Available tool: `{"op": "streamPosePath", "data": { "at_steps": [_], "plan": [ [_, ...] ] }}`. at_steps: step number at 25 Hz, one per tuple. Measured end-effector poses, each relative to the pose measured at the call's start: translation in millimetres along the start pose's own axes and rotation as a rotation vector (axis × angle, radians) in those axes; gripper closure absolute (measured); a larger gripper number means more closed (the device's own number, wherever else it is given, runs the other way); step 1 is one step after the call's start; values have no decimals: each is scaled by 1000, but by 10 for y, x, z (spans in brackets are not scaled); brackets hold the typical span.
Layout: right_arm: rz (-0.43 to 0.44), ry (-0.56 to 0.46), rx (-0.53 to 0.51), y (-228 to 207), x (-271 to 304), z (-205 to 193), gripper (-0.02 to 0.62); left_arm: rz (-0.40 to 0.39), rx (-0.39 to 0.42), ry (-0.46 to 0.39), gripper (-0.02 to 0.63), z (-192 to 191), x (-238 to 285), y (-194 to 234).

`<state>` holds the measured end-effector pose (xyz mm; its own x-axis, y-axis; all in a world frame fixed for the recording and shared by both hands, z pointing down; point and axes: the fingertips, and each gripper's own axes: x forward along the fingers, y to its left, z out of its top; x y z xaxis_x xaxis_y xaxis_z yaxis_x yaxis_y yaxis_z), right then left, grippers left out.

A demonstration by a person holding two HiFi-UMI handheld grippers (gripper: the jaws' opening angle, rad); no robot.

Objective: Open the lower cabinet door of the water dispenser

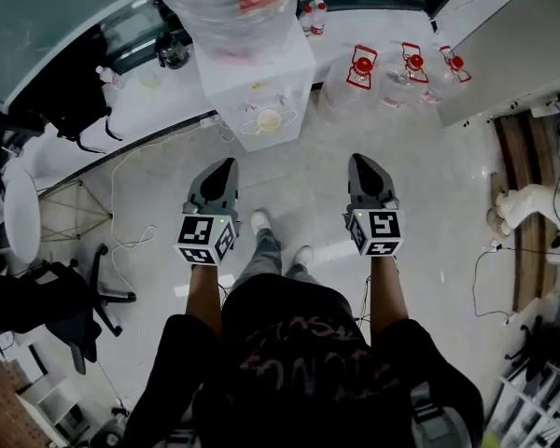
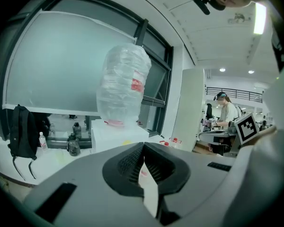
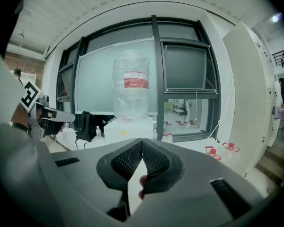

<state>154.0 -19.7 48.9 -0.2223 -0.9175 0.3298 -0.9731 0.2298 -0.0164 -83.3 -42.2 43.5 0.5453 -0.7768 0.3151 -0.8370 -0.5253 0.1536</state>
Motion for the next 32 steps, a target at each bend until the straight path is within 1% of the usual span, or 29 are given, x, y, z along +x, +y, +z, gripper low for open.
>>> {"op": "streamPosePath", "data": {
  "at_steps": [3, 6, 10, 13, 18, 22, 27, 32],
  "plan": [
    [-26, 10, 4, 42, 218, 20, 581, -21, -17, 15, 595, -48, 152, 237],
    [-32, 27, -3, 102, 430, -11, 581, -41, -33, 27, 595, -123, 290, 431],
    [-56, 49, -9, 141, 633, -103, 581, -78, -51, 52, 596, -306, 419, 593],
    [-65, 65, -9, 145, 787, -211, 581, -83, -58, 77, 595, -463, 531, 694],
    [-58, 100, -1, 71, 1006, -535, 581, -74, -76, 113, 595, -742, 742, 781],
    [-31, 113, 3, -46, 1188, -794, 581, -62, -75, 130, 596, -948, 941, 759],
    [11, 134, -6, -251, 1352, -1178, 581, -12, -104, 137, 597, -1249, 1181, 709],
    [48, 145, -4, -494, 1480, -1539, 581, 45, -104, 142, 595, -1556, 1397, 657]
  ]
}}
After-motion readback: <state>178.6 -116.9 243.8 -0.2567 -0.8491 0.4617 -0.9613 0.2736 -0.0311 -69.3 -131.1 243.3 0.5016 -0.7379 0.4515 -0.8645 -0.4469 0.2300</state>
